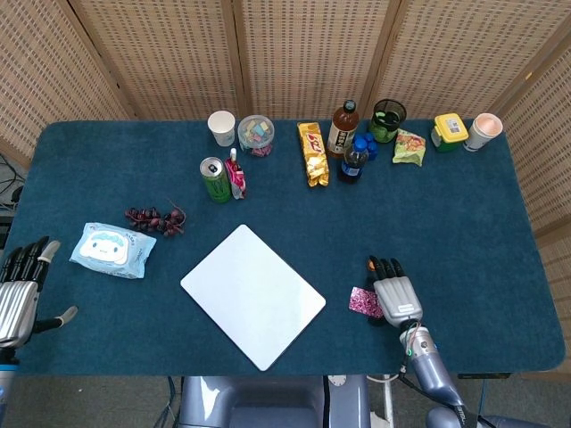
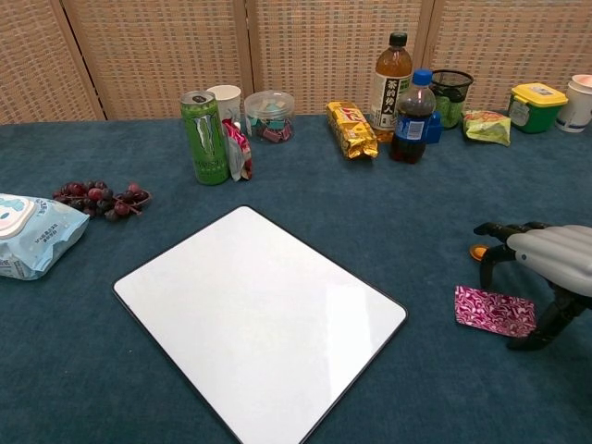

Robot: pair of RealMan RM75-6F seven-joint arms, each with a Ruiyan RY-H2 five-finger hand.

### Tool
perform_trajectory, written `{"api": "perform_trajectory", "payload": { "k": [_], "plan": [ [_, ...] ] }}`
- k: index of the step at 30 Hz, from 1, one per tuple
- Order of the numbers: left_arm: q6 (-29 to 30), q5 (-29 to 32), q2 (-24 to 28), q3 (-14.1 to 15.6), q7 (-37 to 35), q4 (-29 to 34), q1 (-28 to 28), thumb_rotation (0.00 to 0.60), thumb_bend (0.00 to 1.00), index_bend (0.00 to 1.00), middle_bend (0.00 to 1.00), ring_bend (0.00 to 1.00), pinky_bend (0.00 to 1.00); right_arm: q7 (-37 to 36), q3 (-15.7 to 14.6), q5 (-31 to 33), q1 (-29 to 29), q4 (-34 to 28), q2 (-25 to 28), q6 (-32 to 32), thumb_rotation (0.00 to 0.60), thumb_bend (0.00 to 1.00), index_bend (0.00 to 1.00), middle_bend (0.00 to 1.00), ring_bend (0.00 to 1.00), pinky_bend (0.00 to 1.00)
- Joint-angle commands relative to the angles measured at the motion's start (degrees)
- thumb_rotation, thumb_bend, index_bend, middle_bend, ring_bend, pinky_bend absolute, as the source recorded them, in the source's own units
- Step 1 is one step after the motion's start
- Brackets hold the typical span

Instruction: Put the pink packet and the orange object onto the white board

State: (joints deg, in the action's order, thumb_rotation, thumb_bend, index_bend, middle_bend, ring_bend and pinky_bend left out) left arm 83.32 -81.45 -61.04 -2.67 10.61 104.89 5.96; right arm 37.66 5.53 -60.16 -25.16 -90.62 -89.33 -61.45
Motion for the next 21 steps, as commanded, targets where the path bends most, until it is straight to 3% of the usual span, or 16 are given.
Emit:
{"api": "perform_trajectory", "payload": {
  "k": [1,4,13,21],
  "plan": [
    [0.0,0.0,0.0,0.0,0.0,0.0,0.0,0.600,0.00,0.00,0.00,0.00,0.00,0.0,-0.1,0.5,-0.1,-0.2,0.1,0.1,0.600,0.20,0.44,0.00,0.00,0.00],
    [-0.1,0.0,0.1,0.0,-0.1,0.1,0.0,0.600,0.00,0.00,0.00,0.00,0.00,-0.3,-0.1,1.0,-0.3,-0.6,0.2,0.2,0.600,0.26,0.47,0.00,0.00,0.00],
    [0.1,-0.1,0.4,0.0,-0.7,0.2,-0.1,0.600,0.00,0.00,0.00,0.00,0.00,-0.3,0.3,1.4,-1.4,-3.8,1.0,0.0,0.600,0.26,0.48,0.00,0.00,0.00],
    [-0.4,0.3,0.7,-0.2,-1.4,0.1,0.0,0.600,0.00,0.00,0.00,0.00,0.00,4.1,4.5,4.3,-6.2,-11.9,1.1,0.0,0.600,0.26,0.48,0.00,0.00,0.00]
  ]
}}
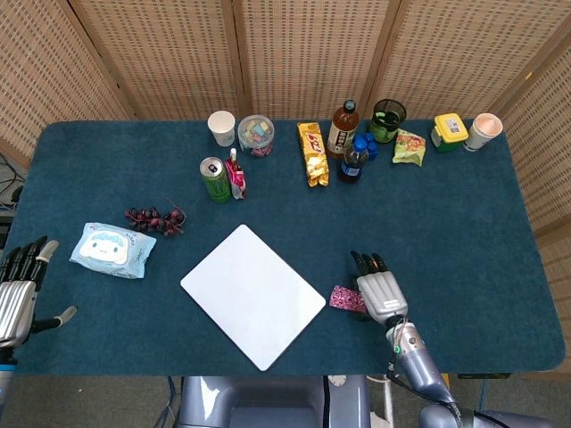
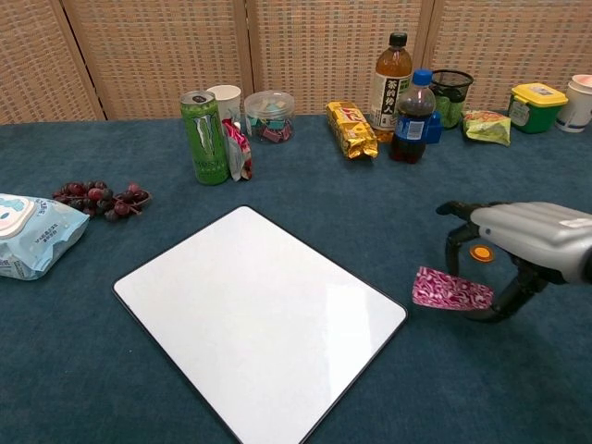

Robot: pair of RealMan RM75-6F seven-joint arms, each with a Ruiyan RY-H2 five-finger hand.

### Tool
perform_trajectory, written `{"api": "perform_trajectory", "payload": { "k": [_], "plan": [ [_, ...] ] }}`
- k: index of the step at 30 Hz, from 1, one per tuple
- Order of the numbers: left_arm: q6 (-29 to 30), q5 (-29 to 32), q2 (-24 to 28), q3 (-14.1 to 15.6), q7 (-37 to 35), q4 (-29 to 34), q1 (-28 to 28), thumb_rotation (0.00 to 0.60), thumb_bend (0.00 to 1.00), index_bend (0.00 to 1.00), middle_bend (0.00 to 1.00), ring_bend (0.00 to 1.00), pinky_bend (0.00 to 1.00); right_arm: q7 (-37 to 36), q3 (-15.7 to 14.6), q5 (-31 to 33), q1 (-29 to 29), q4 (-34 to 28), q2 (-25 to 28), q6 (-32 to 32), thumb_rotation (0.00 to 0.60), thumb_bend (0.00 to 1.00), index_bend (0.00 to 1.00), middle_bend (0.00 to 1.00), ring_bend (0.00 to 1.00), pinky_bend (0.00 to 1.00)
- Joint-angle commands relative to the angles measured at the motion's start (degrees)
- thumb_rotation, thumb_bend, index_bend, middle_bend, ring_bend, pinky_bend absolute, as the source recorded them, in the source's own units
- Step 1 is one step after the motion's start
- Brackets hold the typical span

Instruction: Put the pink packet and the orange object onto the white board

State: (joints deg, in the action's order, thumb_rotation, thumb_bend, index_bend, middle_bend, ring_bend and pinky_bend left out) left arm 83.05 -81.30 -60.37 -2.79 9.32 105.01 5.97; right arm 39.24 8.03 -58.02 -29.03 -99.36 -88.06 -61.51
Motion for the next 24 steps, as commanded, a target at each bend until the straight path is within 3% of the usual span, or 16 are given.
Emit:
{"api": "perform_trajectory", "payload": {
  "k": [1,10,11,12,15,19,24],
  "plan": [
    [-0.1,0.2,0.1,-0.1,-0.2,0.0,0.1,0.600,0.00,0.00,0.00,0.00,0.00,3.6,2.5,2.7,-3.1,-4.1,-0.3,0.1,0.600,0.26,0.48,0.00,0.00,0.00],
    [-1.4,1.8,0.5,-0.6,-0.9,-0.2,0.6,0.600,0.00,0.00,0.00,0.00,0.00,15.8,6.0,15.1,-12.4,-6.3,-9.1,-1.6,0.600,0.26,0.47,0.00,0.00,0.00],
    [-1.4,1.9,0.5,-0.7,-0.9,-0.2,0.6,0.600,0.00,0.00,0.00,0.00,0.00,17.6,6.2,17.0,-13.9,-5.4,-10.7,-1.8,0.600,0.25,0.42,0.00,0.00,0.00],
    [-1.5,2.0,0.6,-0.7,-0.9,-0.2,0.6,0.600,0.00,0.00,0.00,0.00,0.00,18.7,6.3,18.1,-14.8,-4.6,-11.6,-2.0,0.600,0.21,0.31,0.00,0.00,0.00],
    [-1.7,2.4,0.7,-0.9,-1.1,-0.3,0.7,0.600,0.00,0.00,0.00,0.00,0.00,21.3,6.6,21.6,-17.7,-1.6,-14.8,-2.5,0.600,0.02,0.01,0.00,0.00,0.00],
    [-2.3,3.2,0.8,-1.2,-1.5,-0.5,1.0,0.600,0.00,0.00,0.00,0.00,0.00,20.8,6.8,21.6,-19.4,1.2,-16.8,-3.1,0.600,0.00,0.00,0.00,0.00,0.00],
    [-2.6,3.5,0.9,-1.3,-1.6,-0.6,1.2,0.600,0.00,0.00,0.00,0.00,0.00,19.9,6.5,21.2,-19.6,0.0,-14.3,-4.0,0.600,0.00,0.00,0.00,0.00,0.00]
  ]
}}
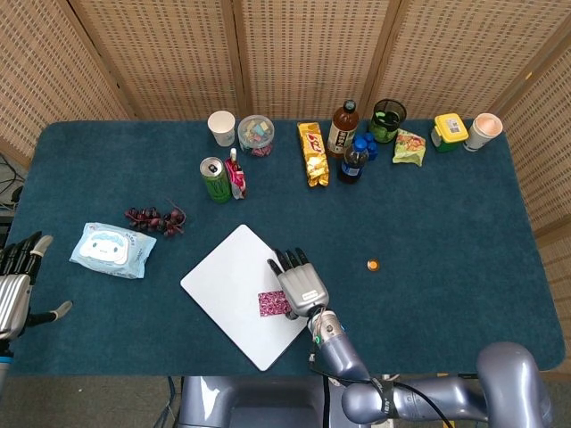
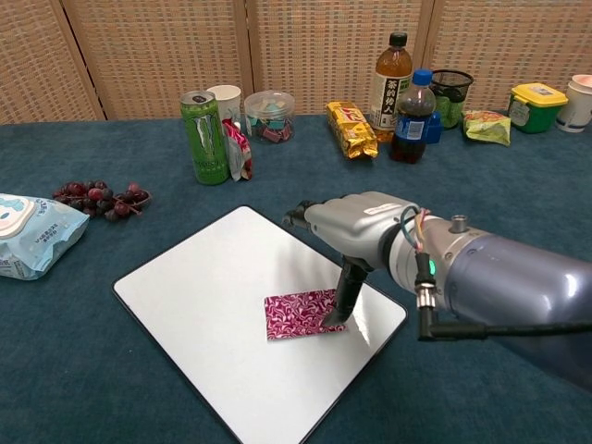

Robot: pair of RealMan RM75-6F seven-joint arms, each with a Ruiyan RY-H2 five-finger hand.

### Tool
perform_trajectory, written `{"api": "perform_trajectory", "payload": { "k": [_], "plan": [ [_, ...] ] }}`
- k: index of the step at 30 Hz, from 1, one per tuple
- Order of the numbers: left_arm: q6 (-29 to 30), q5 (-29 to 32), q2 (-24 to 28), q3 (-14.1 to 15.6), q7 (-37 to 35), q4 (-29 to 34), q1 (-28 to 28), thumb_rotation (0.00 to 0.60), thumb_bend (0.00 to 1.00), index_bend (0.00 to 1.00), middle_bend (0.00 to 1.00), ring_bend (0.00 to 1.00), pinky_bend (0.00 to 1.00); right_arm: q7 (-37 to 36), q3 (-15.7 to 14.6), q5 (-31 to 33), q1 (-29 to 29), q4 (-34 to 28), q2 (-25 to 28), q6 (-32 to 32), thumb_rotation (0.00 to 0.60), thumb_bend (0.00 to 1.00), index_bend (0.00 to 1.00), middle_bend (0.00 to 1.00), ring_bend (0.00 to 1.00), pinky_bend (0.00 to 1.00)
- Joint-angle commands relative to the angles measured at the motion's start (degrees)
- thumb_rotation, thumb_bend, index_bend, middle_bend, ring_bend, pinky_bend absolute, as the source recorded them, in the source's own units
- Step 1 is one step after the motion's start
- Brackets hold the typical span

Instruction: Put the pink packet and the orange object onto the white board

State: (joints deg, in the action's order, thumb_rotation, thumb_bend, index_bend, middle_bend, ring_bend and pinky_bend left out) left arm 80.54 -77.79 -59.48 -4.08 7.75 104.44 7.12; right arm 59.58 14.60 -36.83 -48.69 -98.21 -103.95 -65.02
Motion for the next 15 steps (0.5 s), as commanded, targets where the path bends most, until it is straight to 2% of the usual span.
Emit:
{"api": "perform_trajectory", "payload": {
  "k": [1,4,6,7,11,15],
  "plan": [
    [0.0,0.0,0.0,0.0,0.0,0.0,0.0,0.600,0.00,0.00,0.00,0.00,0.00,-0.7,-0.1,-0.3,0.1,-1.8,2.7,-0.7,0.600,0.00,0.00,0.00,0.00,0.00],
    [0.1,-0.1,-0.1,0.1,0.2,0.1,0.0,0.600,0.00,0.00,0.00,0.00,0.00,-1.5,-0.7,-1.9,0.6,-3.5,6.4,-1.0,0.600,0.00,0.00,0.00,0.00,0.00],
    [0.1,-0.3,-0.2,0.2,0.5,0.1,0.0,0.600,0.00,0.00,0.00,0.00,0.00,-2.5,-1.6,-3.8,1.3,-3.9,9.5,-1.0,0.600,0.01,0.04,0.00,0.00,0.00],
    [0.2,-0.4,-0.2,0.2,0.6,0.2,0.0,0.600,0.00,0.00,0.00,0.00,0.00,-3.2,-2.1,-5.0,1.7,-3.7,11.2,-0.9,0.600,0.02,0.07,0.00,0.00,0.00],
    [0.3,-0.5,-0.5,0.4,1.2,0.3,0.0,0.600,0.00,0.00,0.00,0.00,0.00,-8.4,-4.4,-9.6,4.2,-1.0,16.4,0.1,0.600,0.16,0.29,0.00,0.00,0.00],
    [0.6,-0.8,-0.5,0.5,1.4,0.6,-0.1,0.600,0.00,0.00,0.00,0.00,0.00,-13.5,-6.3,-12.2,6.4,3.4,19.0,1.4,0.600,0.27,0.39,0.00,0.00,0.00]
  ]
}}
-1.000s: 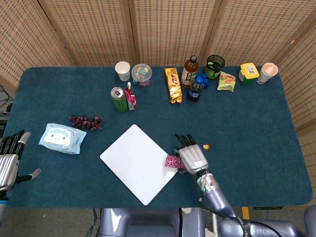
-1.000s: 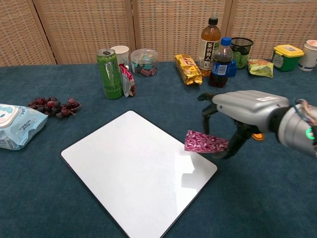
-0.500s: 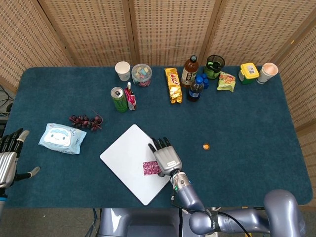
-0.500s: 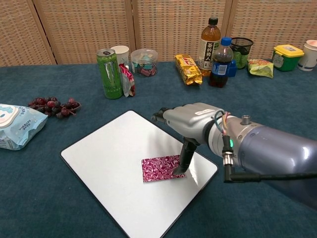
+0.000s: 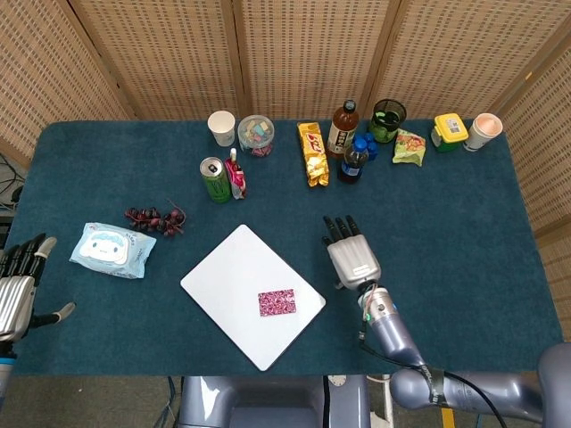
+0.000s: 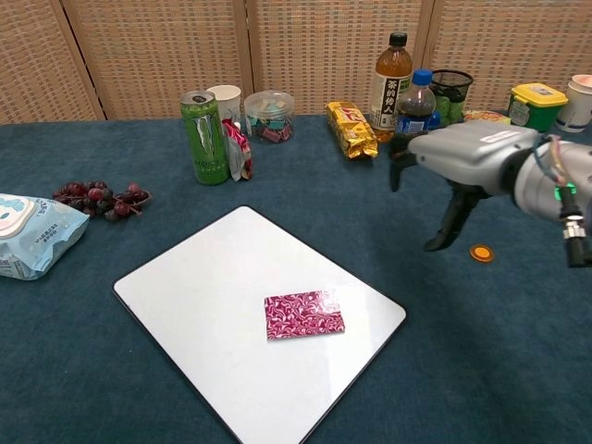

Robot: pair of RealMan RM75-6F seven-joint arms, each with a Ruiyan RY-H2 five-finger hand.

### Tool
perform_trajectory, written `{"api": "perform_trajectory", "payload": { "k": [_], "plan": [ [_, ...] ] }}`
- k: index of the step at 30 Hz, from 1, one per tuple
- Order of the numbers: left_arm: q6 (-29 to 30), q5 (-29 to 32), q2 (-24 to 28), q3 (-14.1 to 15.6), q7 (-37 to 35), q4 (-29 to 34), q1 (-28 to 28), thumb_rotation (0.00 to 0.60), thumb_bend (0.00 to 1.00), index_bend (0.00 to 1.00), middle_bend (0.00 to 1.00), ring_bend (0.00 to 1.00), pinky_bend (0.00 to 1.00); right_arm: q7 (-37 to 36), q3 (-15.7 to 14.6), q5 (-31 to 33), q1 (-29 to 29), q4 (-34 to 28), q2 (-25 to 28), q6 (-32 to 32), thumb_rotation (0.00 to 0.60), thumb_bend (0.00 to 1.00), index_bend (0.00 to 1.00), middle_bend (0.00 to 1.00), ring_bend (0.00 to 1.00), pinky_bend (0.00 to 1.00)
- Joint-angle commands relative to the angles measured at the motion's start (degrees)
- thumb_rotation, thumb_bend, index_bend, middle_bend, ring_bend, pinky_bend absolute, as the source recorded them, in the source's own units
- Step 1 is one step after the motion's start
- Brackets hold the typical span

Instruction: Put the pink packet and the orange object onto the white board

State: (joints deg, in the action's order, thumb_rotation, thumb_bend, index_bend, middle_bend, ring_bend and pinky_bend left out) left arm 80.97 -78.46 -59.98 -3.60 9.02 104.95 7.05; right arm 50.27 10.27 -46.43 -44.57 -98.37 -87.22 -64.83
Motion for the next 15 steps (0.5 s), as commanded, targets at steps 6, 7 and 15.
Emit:
{"api": "perform_trajectory", "payload": {
  "k": [6,7,15],
  "plan": [
    [0.0,0.1,-0.6,0.1,1.4,0.2,0.1,0.600,0.00,0.00,0.00,0.00,0.00,-13.2,-3.8,-5.6,4.9,9.5,3.7,4.2,0.600,0.31,0.42,0.00,0.00,0.00],
    [-0.1,0.1,-0.7,0.1,1.6,0.2,0.2,0.600,0.00,0.00,0.00,0.00,0.00,-13.9,-4.0,-5.9,5.1,10.0,3.7,4.5,0.600,0.31,0.42,0.00,0.00,0.00],
    [-0.2,0.7,-0.9,0.0,2.1,0.3,0.3,0.600,0.00,0.00,0.00,0.00,0.00,-17.7,-4.7,-7.6,5.7,14.4,1.9,6.8,0.600,0.31,0.42,0.00,0.00,0.00]
  ]
}}
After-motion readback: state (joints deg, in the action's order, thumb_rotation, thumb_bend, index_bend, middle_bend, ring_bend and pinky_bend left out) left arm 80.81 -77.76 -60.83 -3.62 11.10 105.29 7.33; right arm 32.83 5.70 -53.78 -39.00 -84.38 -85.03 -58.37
